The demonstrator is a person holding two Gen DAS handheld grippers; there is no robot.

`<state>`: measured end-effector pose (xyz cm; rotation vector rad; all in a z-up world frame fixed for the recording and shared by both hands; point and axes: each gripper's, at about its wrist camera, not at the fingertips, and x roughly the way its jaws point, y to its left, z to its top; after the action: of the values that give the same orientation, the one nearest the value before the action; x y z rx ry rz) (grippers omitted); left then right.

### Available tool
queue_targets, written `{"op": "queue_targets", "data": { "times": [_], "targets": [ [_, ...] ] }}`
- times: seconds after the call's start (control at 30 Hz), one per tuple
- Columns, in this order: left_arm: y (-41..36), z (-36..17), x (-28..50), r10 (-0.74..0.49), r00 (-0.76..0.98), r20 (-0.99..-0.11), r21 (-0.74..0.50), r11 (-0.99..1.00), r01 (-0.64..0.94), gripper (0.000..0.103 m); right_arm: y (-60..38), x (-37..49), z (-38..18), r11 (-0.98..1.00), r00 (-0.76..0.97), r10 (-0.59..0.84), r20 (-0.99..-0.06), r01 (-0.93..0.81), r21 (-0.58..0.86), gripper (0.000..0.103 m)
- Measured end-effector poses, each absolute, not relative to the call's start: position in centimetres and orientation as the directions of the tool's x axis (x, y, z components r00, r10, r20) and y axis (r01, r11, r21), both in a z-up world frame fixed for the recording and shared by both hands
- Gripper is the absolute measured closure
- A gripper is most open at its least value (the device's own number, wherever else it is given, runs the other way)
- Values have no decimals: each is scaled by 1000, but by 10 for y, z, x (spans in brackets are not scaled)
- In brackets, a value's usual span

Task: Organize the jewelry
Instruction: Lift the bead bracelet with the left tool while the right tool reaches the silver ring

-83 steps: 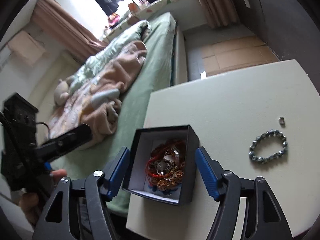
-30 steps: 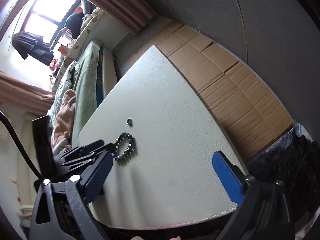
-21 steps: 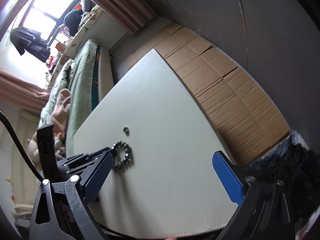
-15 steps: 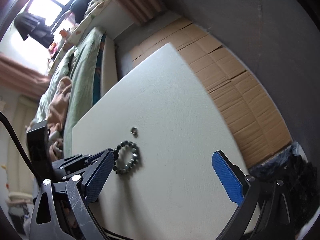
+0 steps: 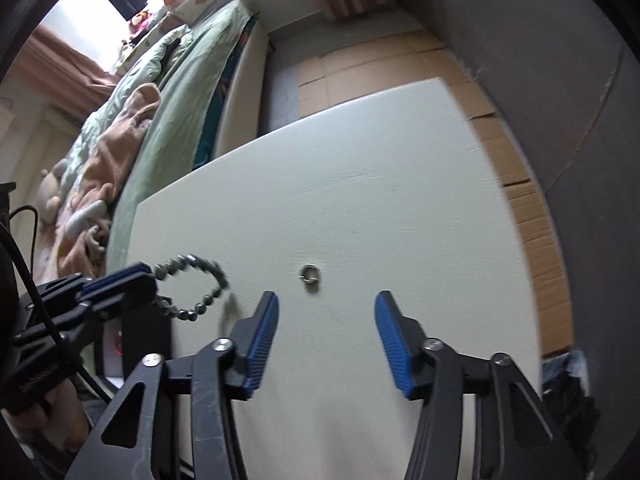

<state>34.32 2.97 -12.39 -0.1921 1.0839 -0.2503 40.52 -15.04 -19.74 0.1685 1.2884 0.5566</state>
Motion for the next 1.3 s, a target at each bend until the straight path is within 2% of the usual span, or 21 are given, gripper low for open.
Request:
{"op": "queue_targets", "data": {
  "times": [0.2,0.43,0.6,0.7,0.9,1.07,1.3],
  "targets": [
    [49,-109,342,-299,486,-821,-303,950,72,92,-137,412,-202,840,151,503,-851,-317,441,58],
    [74,-98,339,-297,525,-797,-335,942,24,92,-116,419,-206,852,151,458,-876,-358,383,60],
    [83,-94,339,-298,534,-791,-344,939,14,92,-116,420,-206,848,133,467,-874,-348,400,60],
    [84,-95,340,-299,536,-790,-347,938,12,93,-115,417,-210,822,83,520,-850,-322,471,60],
    [85,-95,339,-298,536,-790,-348,937,8,92,-109,409,-207,821,81,512,-855,-339,459,60],
    [85,-95,339,-301,538,-787,-352,936,8,92,-98,408,-194,864,204,374,-905,-431,260,60],
    [86,-93,336,-301,547,-781,-354,935,9,92,-78,406,-201,839,200,294,-935,-523,152,60]
  ]
}}
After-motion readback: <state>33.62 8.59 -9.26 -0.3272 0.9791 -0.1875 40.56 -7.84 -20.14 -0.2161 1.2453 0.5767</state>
